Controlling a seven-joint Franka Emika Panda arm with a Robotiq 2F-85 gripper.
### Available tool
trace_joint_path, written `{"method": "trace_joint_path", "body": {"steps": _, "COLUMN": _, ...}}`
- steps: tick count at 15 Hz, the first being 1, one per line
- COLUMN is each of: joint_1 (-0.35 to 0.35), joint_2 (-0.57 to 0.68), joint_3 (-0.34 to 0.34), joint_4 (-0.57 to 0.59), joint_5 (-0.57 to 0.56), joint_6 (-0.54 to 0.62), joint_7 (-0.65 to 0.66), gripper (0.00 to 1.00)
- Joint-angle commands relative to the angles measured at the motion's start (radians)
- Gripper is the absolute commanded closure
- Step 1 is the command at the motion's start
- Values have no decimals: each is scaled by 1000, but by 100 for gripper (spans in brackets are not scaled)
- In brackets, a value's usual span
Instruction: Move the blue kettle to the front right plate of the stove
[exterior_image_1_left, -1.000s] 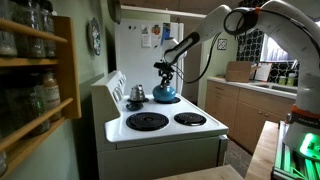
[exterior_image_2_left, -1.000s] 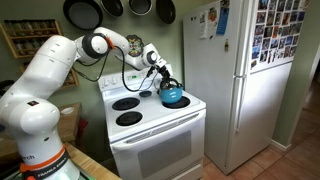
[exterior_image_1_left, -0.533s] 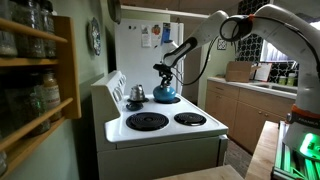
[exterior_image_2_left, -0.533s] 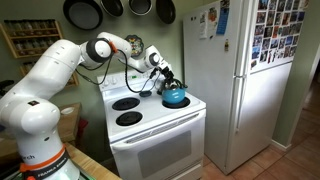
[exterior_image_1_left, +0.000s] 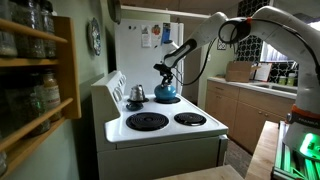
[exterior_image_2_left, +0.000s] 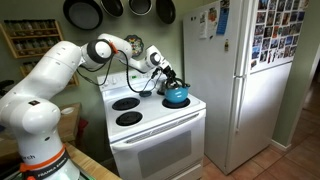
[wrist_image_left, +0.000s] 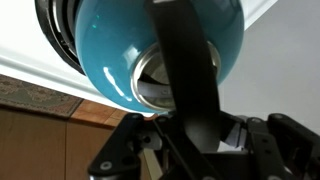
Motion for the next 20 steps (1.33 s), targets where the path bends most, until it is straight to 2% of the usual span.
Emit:
{"method": "trace_joint_path", "body": {"steps": 1, "joint_1": 12, "joint_2": -9, "joint_3": -27, "joint_4": 35, "joint_5": -34, "joint_6": -45, "joint_7": 25, "gripper": 98}}
{"method": "trace_joint_path", "body": {"steps": 9, "joint_1": 1, "joint_2": -16, "joint_3": -10, "joint_4": 50, "joint_5": -33, "joint_6": -136, "joint_7": 5, "gripper": 98}}
{"method": "trace_joint_path", "body": {"steps": 20, "joint_1": -14, "joint_2": 4, "joint_3": -1, "joint_4": 61, "joint_5": -30, "joint_6": -167, "joint_7": 0, "gripper": 98}}
